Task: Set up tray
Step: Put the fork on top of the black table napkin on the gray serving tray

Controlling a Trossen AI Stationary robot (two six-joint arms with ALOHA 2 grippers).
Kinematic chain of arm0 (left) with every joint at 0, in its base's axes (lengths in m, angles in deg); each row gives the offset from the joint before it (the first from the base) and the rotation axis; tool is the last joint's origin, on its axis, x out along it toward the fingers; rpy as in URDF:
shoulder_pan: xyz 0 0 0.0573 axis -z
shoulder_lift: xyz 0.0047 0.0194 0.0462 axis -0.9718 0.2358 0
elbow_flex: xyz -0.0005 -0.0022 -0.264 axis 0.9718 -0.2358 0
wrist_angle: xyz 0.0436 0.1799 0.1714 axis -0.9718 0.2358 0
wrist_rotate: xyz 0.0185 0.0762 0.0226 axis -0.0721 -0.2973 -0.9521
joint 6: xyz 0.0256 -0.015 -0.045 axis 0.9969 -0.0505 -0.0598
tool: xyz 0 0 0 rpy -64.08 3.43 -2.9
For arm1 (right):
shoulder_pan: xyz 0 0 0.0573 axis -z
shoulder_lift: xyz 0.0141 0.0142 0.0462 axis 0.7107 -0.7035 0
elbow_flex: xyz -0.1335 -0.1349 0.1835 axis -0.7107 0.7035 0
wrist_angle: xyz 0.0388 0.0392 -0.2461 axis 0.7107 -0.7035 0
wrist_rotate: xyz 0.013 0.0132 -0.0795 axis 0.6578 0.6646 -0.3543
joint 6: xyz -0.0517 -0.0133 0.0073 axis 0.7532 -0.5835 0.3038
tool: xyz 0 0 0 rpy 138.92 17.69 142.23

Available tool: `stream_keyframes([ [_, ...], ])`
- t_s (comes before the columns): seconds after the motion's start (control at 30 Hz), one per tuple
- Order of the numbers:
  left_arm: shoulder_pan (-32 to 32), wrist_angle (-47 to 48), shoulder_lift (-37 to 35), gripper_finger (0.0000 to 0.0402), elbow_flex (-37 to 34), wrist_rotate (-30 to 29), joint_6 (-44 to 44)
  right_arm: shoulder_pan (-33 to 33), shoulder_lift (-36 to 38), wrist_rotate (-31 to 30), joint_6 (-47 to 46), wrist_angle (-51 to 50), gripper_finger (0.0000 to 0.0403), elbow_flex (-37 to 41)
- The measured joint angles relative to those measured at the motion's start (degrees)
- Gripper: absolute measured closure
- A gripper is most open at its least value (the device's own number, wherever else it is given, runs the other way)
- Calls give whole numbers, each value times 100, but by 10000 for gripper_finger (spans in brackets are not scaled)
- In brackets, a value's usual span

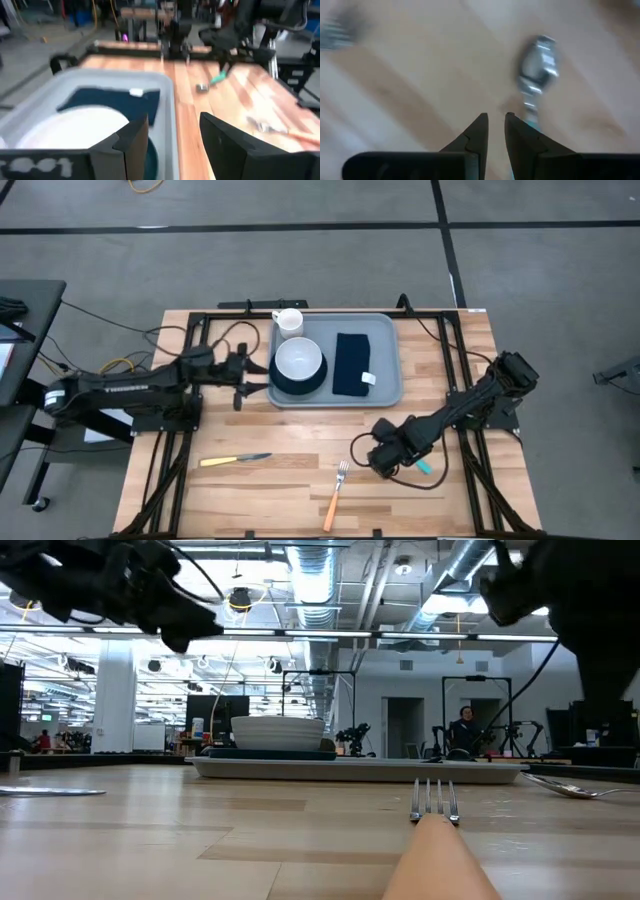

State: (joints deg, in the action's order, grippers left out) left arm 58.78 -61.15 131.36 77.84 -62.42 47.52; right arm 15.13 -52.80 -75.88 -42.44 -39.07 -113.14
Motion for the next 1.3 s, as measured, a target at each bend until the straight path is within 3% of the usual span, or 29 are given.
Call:
stream_keyframes([
  [0.1,0,-251,587,234,63,115,3,82,-2,-4,-97,-30,346,44],
  [0.33,0,-1185,1553,234,89,440,2,221,-2,-37,-57,1032,346,44],
  [0.5,-1,-1220,1950,234,185,597,0,109,-2,-69,-208,350,346,44],
  [0.73,0,-1218,2280,234,357,1043,10,16,-2,-127,-415,-81,346,68],
  [1.3,-2,-1212,2302,234,360,1039,72,14,-2,-235,-33,-450,346,85],
])
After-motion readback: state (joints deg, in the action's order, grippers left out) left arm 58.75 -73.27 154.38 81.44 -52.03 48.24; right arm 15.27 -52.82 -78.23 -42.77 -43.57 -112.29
